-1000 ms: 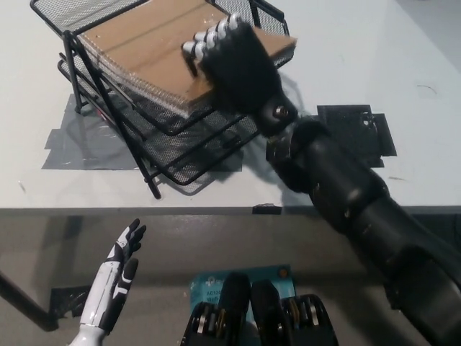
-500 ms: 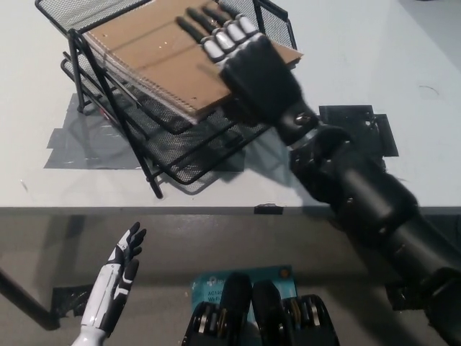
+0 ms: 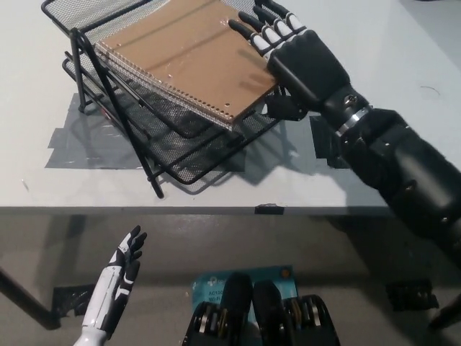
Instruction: A person hands a notebook to the robot and the robot grabs it with its right hand and places it in the file tray kept in the centre of the desk infront of it.
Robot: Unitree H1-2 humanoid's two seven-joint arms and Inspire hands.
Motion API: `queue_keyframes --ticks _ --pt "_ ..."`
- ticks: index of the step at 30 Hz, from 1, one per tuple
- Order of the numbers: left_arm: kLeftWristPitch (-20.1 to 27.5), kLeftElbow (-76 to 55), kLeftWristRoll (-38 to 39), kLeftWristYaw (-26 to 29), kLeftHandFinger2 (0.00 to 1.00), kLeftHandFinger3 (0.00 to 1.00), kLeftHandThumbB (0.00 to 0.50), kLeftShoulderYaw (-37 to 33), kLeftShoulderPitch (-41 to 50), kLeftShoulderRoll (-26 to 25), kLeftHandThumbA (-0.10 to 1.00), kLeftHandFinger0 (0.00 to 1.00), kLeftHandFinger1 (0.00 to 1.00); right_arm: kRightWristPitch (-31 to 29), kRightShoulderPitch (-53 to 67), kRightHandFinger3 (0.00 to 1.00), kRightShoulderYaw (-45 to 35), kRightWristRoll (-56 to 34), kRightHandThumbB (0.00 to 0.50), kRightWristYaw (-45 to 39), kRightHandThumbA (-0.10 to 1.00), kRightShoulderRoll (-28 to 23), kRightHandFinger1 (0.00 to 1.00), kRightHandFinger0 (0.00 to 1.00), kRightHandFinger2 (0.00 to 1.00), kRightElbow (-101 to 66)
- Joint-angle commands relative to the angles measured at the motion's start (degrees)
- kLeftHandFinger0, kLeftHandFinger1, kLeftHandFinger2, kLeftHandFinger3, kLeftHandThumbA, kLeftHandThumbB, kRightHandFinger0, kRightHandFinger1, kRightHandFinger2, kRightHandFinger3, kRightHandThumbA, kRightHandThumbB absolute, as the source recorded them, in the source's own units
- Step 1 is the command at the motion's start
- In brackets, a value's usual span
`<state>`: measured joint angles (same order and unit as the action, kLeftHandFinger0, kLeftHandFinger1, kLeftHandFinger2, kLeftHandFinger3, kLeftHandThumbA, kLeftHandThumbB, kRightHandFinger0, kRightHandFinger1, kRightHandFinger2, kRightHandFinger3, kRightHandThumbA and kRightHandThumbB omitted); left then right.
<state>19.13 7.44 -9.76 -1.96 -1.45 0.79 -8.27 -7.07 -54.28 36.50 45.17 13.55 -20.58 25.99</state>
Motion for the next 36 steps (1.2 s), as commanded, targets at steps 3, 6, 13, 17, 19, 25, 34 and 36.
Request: queue_keyframes --ticks 3,6,13,17,19,25,34,36 --pt "0.6 -3.4 -0.9 -1.5 1.0 1.0 0.286 -0.6 -4.6 -2.5 1.0 1.0 1.0 34.0 -38.9 1.0 7.4 -69.4 0.5 -63.8 0.82 -33.8 1.0 1.0 1.0 -44.8" --pt "1.1 -3.2 -1.1 -1.4 1.0 1.0 0.277 -0.6 -4.8 -2.6 1.0 1.0 1.0 34.0 -38.2 1.0 6.2 -68.6 0.5 -64.3 0.92 -33.4 1.0 1.0 1.0 -45.5" --pt "0.6 -3.6 -0.8 -2.0 1.0 1.0 0.266 -0.8 -5.6 -2.8 1.0 1.0 1.0 34.0 -39.2 1.0 8.5 -71.4 0.5 -63.4 0.88 -35.8 1.0 1.0 1.0 -45.9" --pt "1.1 -3.1 -1.0 -1.9 1.0 1.0 0.27 -0.9 -5.7 -2.9 1.0 1.0 1.0 34.0 -39.7 1.0 9.9 -72.2 0.5 -63.5 0.76 -37.1 1.0 1.0 1.0 -46.0" --pt "1.1 -3.2 -1.0 -1.9 1.0 1.0 0.269 -0.9 -5.6 -2.9 1.0 1.0 1.0 34.0 -39.7 1.0 10.3 -73.0 0.5 -63.8 0.72 -37.5 1.0 1.0 1.0 -45.9" --pt "1.0 -3.0 -1.4 -1.6 1.0 1.0 0.269 -0.8 -5.5 -2.9 1.0 1.0 1.0 34.0 -39.6 1.0 9.3 -76.1 0.5 -63.3 1.0 -38.5 1.0 1.0 1.0 -45.9" --pt "0.7 -3.3 -1.1 -1.6 1.0 1.0 0.258 -0.9 -5.2 -2.7 1.0 1.0 1.0 34.0 -36.2 1.0 8.2 -83.7 0.49 -56.9 1.0 -41.4 1.0 1.0 1.0 -47.3" --pt "1.0 -3.2 -1.2 -1.5 1.0 1.0 0.26 -0.8 -5.3 -2.6 1.0 1.0 1.0 34.0 -35.9 1.0 8.0 -85.0 0.5 -55.4 1.0 -42.8 1.0 1.0 1.0 -48.4"
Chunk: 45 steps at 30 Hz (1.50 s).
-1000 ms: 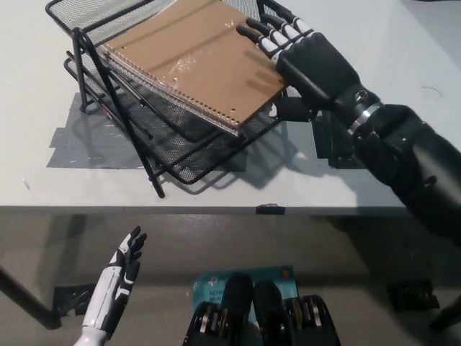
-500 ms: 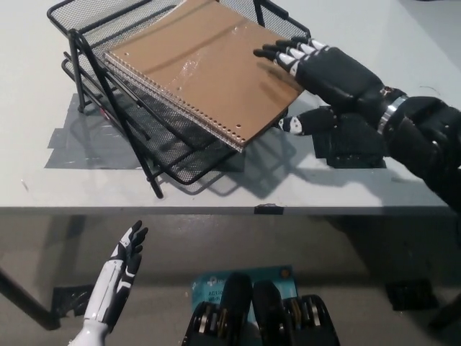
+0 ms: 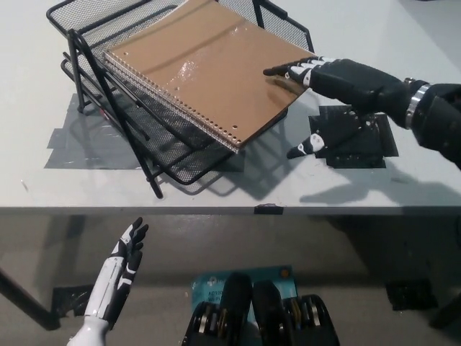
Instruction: A person hands a notebook to the robot and the robot grabs it with its right hand and places it in the file tray kept in the centre of the desk infront of it.
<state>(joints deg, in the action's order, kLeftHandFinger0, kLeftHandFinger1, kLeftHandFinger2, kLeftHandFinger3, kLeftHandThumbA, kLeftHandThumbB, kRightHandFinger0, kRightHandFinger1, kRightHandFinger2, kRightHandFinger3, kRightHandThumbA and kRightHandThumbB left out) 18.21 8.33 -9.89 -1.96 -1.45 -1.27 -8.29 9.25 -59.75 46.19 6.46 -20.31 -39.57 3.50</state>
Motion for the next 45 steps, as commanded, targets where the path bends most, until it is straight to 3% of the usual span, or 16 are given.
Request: queue_keyframes --ticks 1,8,11,14,16,18,22,23,25,27,28,31,39,41,43,45 --pt "1.8 -4.1 -1.1 -1.4 1.0 1.0 0.273 -0.8 -3.3 -2.5 1.0 1.0 1.0 17.7 -29.2 1.0 -3.4 -46.8 0.48 -21.0 1.0 -24.4 1.0 1.0 1.0 -26.7" --pt "1.7 -3.7 -0.8 -1.2 1.0 1.0 0.294 -0.5 -3.9 -2.4 1.0 1.0 1.0 17.7 -22.1 1.0 -15.3 -45.8 0.5 -14.5 1.0 -31.7 1.0 1.0 1.0 -33.4" --pt "1.8 -3.5 -0.8 -0.8 1.0 1.0 0.304 -0.3 -4.0 -2.3 1.0 1.0 1.0 17.7 -11.9 1.0 -27.1 -48.1 0.474 -4.3 1.0 -35.6 1.0 1.0 1.0 -40.8" --pt "2.3 -3.3 -0.7 -0.7 1.0 1.0 0.327 -0.2 -3.8 -2.2 1.0 0.96 1.0 17.7 -1.5 1.0 -34.9 -52.8 0.5 7.9 1.0 -37.1 1.0 1.0 1.0 -47.6" --pt "2.3 -3.5 -0.4 -0.7 1.0 1.0 0.353 -0.3 -3.2 -1.9 1.0 0.97 1.0 13.6 12.3 1.0 -46.1 -47.8 0.485 10.2 1.0 -33.8 1.0 1.0 1.0 -53.0" --pt "2.6 -3.6 -0.4 -0.5 1.0 1.0 0.366 -0.3 -2.7 -1.7 1.0 1.0 1.0 4.5 26.0 1.0 -53.3 -43.7 0.497 9.2 1.0 -27.9 1.0 1.0 1.0 -53.8" --pt "3.2 -3.5 -0.6 -0.2 1.0 1.0 0.379 -0.4 -1.6 -1.4 1.0 1.0 1.0 0.3 40.8 1.0 -57.1 -41.4 0.5 11.3 1.0 -21.3 1.0 1.0 1.0 -56.8" --pt "3.4 -3.5 -0.4 0.0 1.0 1.0 0.384 -0.3 -1.2 -1.1 1.0 1.0 1.0 -3.7 44.4 1.0 -54.3 -38.6 0.444 12.6 1.0 -16.6 1.0 1.0 1.0 -56.4" --pt "3.7 -3.6 -0.5 0.4 1.0 1.0 0.385 -0.3 -0.1 -0.7 1.0 1.0 1.0 -9.5 50.7 1.0 -50.0 -33.7 0.457 14.3 1.0 -7.4 1.0 1.0 1.0 -55.7" --pt "3.7 -3.7 -1.1 0.7 1.0 1.0 0.386 -0.3 0.2 -0.7 1.0 1.0 1.0 -9.5 52.0 1.0 -49.7 -32.7 0.462 14.0 1.0 -4.3 1.0 1.0 1.0 -55.2" --pt "3.8 -3.7 -0.7 0.6 1.0 1.0 0.388 -0.3 0.6 -0.5 1.0 0.99 1.0 -9.1 54.2 1.0 -46.2 -31.0 0.498 14.0 1.0 0.3 1.0 1.0 1.0 -53.7" --pt "4.1 -3.7 -0.7 0.8 1.0 1.0 0.391 -0.5 1.7 -0.1 1.0 1.0 1.0 -6.3 58.1 1.0 -40.7 -29.4 0.494 14.4 1.0 11.7 1.0 1.0 1.0 -50.5" --pt "5.0 -4.3 -0.2 1.1 1.0 1.0 0.399 -0.4 4.2 0.3 1.0 1.0 1.0 -8.4 64.9 1.0 -37.2 -22.5 0.366 11.5 1.0 29.4 1.0 1.0 1.0 -29.5" --pt "5.2 -4.2 0.1 1.1 1.0 1.0 0.399 -0.4 4.2 0.4 1.0 1.0 1.0 -9.4 64.9 1.0 -37.6 -21.6 0.342 11.0 1.0 31.2 1.0 1.0 1.0 -26.0" --pt "5.6 -4.4 0.6 0.9 1.0 1.0 0.402 -0.2 4.7 0.3 1.0 1.0 1.0 -9.8 64.4 1.0 -37.2 -18.1 0.248 10.6 1.0 32.0 1.0 1.0 1.0 -21.2" --pt "5.5 -4.5 0.8 1.0 1.0 1.0 0.405 -0.1 4.9 0.4 1.0 1.0 1.0 -10.1 64.0 1.0 -37.1 -16.6 0.229 10.0 1.0 31.7 1.0 1.0 1.0 -19.4"
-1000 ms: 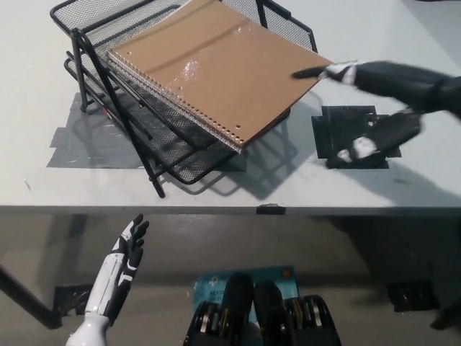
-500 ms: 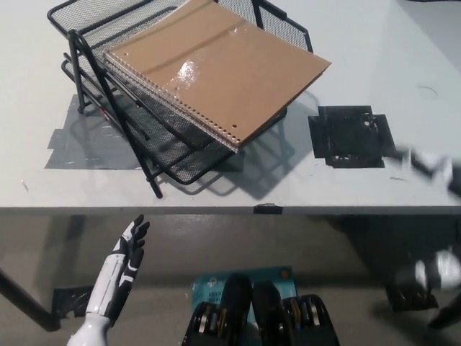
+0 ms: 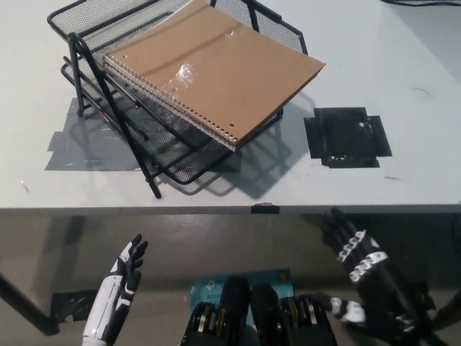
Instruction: A person hands a notebook to the robot and the robot grabs it with its right hand and places it in the file tray kept in the centre of the desk infront of it.
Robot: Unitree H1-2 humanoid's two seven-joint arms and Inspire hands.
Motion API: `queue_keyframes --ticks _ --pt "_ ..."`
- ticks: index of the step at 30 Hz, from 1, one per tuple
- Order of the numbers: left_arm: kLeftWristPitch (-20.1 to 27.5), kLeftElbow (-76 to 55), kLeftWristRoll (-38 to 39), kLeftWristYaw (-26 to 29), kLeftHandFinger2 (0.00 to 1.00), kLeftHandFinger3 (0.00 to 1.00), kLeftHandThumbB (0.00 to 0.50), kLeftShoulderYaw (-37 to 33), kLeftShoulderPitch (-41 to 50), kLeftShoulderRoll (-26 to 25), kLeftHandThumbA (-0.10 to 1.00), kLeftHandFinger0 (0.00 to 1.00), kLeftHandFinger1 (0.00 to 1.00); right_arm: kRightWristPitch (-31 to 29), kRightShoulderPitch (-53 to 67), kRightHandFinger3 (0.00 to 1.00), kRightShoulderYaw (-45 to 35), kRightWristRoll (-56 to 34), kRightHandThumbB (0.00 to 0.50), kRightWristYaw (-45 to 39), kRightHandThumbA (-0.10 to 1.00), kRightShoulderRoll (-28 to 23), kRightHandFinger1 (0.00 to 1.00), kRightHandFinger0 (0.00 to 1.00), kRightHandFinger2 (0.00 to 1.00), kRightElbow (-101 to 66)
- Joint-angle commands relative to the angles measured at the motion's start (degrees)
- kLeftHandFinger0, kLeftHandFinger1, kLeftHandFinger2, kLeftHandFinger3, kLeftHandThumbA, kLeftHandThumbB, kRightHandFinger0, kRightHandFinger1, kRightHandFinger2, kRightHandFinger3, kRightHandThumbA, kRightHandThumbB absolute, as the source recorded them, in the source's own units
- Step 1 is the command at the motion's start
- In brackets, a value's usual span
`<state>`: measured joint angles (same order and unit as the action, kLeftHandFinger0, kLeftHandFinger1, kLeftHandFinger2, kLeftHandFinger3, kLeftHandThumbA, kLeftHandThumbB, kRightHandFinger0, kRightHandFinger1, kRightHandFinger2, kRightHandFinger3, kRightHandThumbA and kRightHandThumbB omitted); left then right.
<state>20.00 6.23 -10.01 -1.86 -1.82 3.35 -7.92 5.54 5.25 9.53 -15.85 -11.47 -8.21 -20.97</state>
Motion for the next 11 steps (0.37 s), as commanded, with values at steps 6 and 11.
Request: queue_keyframes --ticks 6,11 --pt "3.8 -2.8 0.4 1.0 1.0 1.0 0.387 0.1 1.8 0.3 1.0 1.0 1.0 -6.7 0.5 1.0 -0.7 6.3 0.199 0.1 1.0 0.1 1.0 1.0 1.0 5.7" --pt "3.2 -3.2 0.9 0.6 1.0 1.0 0.381 0.0 2.9 0.4 1.0 1.0 1.0 -6.9 1.5 1.0 -0.5 6.6 0.194 -0.1 1.0 0.4 1.0 1.0 1.0 6.0"
